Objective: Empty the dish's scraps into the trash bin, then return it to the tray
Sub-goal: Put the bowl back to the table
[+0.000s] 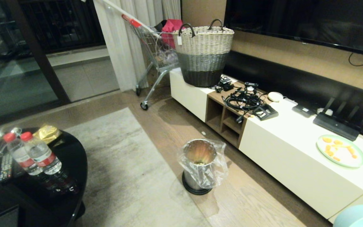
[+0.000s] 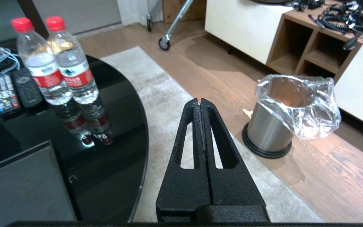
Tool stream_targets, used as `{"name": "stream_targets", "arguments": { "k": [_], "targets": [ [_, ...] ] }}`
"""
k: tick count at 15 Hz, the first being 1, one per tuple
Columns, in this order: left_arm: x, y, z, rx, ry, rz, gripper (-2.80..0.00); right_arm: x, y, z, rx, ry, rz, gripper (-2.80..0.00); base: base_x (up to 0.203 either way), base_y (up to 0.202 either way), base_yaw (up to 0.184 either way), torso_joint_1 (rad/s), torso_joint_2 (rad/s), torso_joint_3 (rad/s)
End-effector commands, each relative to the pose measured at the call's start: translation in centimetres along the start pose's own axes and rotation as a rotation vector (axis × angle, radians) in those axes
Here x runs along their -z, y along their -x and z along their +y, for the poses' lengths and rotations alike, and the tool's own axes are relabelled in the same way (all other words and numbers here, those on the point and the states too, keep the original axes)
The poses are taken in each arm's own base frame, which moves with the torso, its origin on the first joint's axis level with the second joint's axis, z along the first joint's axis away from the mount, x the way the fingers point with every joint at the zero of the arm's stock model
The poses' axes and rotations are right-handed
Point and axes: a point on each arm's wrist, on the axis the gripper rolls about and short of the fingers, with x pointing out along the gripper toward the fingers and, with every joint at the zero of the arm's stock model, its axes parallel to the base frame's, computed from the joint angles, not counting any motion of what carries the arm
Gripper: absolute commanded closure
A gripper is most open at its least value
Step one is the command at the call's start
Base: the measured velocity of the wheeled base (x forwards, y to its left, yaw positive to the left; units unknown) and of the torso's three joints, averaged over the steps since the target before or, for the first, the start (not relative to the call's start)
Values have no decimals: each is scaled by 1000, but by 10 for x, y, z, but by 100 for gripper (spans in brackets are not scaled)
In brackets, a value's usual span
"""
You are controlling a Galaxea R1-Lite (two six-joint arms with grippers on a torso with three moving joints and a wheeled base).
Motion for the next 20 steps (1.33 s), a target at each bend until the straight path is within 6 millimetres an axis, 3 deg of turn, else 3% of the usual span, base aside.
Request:
{"name": "stream_targets", "arguments": {
  "k": [1,20],
  "targets": [
    [0,0,0,0,1,-1,0,0,0,0,-1,1,2,0,0,0,0,0,0,0],
    [0,0,0,0,1,-1,0,0,0,0,0,1,1,0,0,-9,158,3,3,2]
  ]
}}
